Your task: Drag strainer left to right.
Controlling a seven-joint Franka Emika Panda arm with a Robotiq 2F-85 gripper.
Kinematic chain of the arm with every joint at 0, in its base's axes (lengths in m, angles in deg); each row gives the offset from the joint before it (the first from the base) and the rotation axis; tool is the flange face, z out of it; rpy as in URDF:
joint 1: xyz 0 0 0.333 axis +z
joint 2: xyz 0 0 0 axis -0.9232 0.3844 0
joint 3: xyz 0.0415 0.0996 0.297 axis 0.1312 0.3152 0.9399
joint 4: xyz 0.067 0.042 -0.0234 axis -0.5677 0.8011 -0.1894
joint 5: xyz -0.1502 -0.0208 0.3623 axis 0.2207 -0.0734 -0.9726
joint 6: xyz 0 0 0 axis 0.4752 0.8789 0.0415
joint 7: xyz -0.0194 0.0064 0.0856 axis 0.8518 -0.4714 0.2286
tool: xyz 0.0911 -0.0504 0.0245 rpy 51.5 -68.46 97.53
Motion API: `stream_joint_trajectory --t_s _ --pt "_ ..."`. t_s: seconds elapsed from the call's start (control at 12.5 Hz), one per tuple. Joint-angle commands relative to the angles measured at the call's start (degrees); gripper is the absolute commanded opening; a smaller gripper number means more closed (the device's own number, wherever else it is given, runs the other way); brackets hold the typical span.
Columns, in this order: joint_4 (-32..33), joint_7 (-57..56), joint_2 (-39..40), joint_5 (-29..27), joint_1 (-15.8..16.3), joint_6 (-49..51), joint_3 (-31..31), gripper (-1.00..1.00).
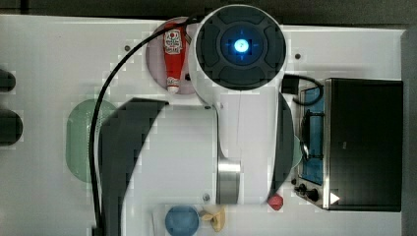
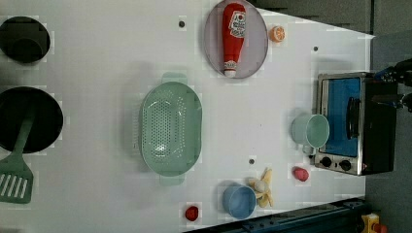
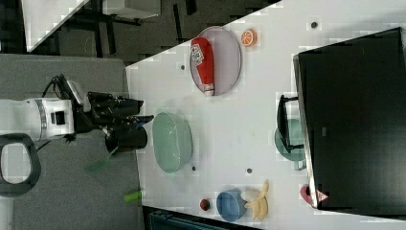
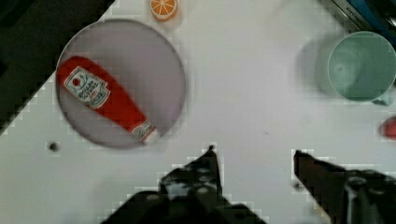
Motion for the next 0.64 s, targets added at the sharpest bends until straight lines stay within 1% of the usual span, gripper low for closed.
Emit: stream_joint_trajectory --t_s 0.08,0.16,0.24,0.4,0.56,0.64 --pt "10.7 2.4 -23.6 1.1 -0.8 11.6 -2.5 0.59" --pt "10.8 2.4 -23.5 1.0 -0.8 11.6 -2.4 0.82" --pt "10.8 2.4 -23.3 0.6 -0.5 11.2 -1.9 0.99" --pt "10.8 2.5 -22.2 -0.8 0.8 11.0 0.7 1.0" --pt "11.0 3.5 -20.2 -1.3 2.2 10.9 5.5 1.0" --pt "11.2 6.2 -18.9 -1.3 2.7 10.0 8.5 1.0"
